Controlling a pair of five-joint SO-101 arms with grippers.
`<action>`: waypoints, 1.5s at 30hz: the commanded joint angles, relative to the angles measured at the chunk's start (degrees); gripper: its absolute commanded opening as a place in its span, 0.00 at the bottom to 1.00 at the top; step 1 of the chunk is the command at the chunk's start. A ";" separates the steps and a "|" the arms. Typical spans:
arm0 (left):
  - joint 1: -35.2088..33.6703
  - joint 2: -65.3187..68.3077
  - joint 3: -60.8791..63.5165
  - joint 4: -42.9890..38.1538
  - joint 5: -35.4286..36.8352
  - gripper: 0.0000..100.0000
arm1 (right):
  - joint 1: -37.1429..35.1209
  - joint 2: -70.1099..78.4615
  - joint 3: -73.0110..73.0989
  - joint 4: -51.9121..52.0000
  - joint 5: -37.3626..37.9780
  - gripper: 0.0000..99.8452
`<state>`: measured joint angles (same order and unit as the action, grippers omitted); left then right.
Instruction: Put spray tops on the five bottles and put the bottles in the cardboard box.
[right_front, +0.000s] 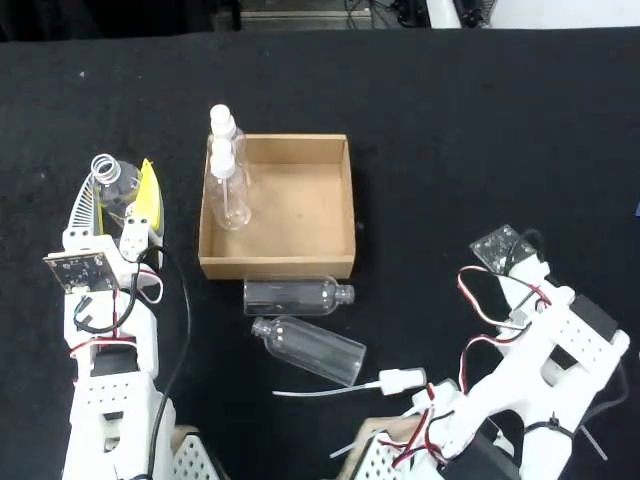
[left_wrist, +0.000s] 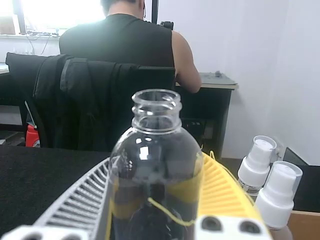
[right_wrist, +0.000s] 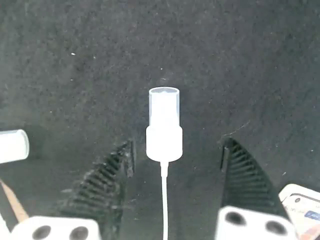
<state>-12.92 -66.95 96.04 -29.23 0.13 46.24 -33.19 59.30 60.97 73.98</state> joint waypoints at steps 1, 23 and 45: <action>0.84 -1.05 1.27 0.09 0.62 0.06 | 0.44 -1.71 2.24 -1.85 1.14 0.26; 0.84 -1.05 1.27 0.09 0.62 0.06 | 3.96 -1.63 8.84 -12.75 5.10 0.25; 0.84 -1.05 0.84 -0.70 0.62 0.06 | 2.46 -2.15 9.45 -12.22 5.01 0.01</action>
<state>-12.92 -66.95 96.04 -29.23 0.13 49.05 -33.27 71.96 48.40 78.64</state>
